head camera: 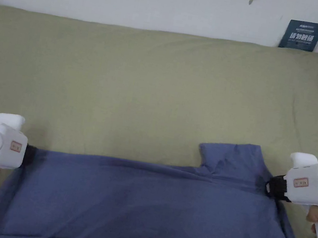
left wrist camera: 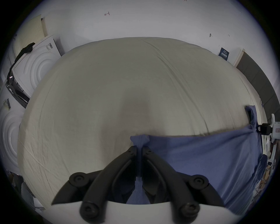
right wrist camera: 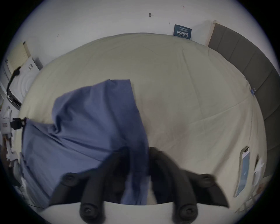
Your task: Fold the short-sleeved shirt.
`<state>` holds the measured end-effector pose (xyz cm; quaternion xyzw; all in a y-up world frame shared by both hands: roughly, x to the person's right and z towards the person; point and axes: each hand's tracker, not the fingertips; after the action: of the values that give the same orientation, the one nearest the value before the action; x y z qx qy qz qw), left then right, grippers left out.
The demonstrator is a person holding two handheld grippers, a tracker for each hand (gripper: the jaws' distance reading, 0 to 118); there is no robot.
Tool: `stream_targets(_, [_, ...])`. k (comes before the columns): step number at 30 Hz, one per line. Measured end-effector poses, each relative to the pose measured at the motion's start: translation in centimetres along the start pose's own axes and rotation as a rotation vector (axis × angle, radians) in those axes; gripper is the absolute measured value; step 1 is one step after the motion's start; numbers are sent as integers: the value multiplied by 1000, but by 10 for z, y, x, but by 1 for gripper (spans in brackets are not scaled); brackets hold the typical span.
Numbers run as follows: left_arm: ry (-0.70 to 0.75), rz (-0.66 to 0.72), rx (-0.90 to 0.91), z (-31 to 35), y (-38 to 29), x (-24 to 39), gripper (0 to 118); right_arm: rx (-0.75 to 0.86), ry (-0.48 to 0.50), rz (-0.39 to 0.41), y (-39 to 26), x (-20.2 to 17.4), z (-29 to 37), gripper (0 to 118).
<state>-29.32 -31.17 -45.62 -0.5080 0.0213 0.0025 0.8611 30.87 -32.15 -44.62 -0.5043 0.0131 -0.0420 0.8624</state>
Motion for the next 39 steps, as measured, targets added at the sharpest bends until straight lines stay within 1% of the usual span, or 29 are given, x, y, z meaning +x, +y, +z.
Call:
stream_targets(1, [-2,-1,0,2,0,-1,6,2,32,-8,-4,-5,8,6])
stream_targets(2, [-3,-3,-2,5,0,-2,6,14,4,8,-6,-7,14,6])
stream_targets(5, [-7,-10,7,18,-4,-8,6,35,20,55,-10,-14,37,6])
stream_targets(7, [-17,-11,25,35,-9,-14,6,69,32,54,-15,-12,57,6])
stream_targets(10, [-32,-9,60,64,-22,-26,6,117,89,41,-26,-10,95,6])
stream_targets(13, [-40,-7,87,98,-42,-37,6,153,125,43,-45,-10,130,6])
stream_targets(16, [-58,4,129,133,-69,-46,6,187,137,63,-72,-12,163,6])
stream_targets(21, [-72,-3,166,175,-124,-55,6,196,153,100,-128,-17,201,6])
stream_targets(23, [-77,7,168,184,-150,-59,6,185,169,103,-154,-16,208,6])
stream_targets(26, [-95,45,157,186,-190,-68,6,149,165,114,-190,-15,205,6])
stream_targets(29, [-114,50,132,177,-226,-71,6,104,164,90,-219,-10,193,6])
stream_targets(33, [-103,42,76,155,-253,-71,6,59,145,70,-241,-4,174,6])
stream_targets(36, [-111,62,73,146,-260,-73,6,50,140,57,-247,-2,167,6])
stream_targets(37, [-112,67,77,145,-261,-74,10,61,139,50,-247,-3,167,14])
stream_targets(38, [-110,69,85,144,-261,-74,29,73,139,42,-247,-3,168,42])
stream_targets(39, [-106,67,83,146,-260,-73,66,77,140,35,-246,-4,171,83])
